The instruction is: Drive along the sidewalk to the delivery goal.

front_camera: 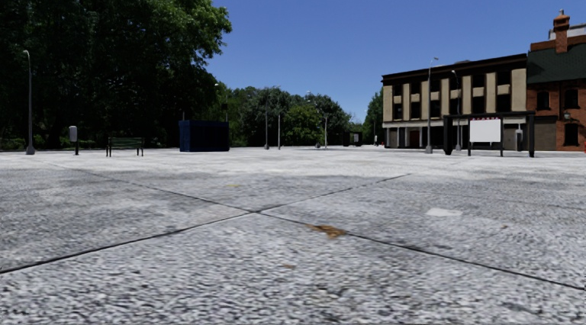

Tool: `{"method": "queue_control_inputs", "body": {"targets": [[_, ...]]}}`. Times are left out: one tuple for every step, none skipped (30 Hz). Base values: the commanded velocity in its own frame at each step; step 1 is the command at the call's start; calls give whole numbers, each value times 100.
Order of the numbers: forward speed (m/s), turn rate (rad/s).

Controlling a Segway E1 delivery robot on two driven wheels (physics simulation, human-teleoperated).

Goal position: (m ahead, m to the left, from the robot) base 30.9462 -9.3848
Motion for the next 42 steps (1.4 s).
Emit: {"method": "queue_control_inputs", "body": {"targets": [[200, 0], [200, 0], [200, 0], [200, 0], [200, 0], [200, 0], [200, 0], [200, 0], [200, 0], [200, 0], [200, 0], [200, 0], [200, 0], [200, 0], [200, 0], [200, 0], [200, 0], [200, 0], [200, 0], [200, 0], [200, 0], [200, 0], [200, 0], [200, 0], [200, 0], [200, 0], [200, 0], [200, 0], [200, 0], [200, 0], [200, 0], [200, 0], [200, 0], [200, 0], [200, 0], [200, 0], [200, 0], [200, 0], [200, 0], [200, 0], [200, 0], [200, 0]]}}
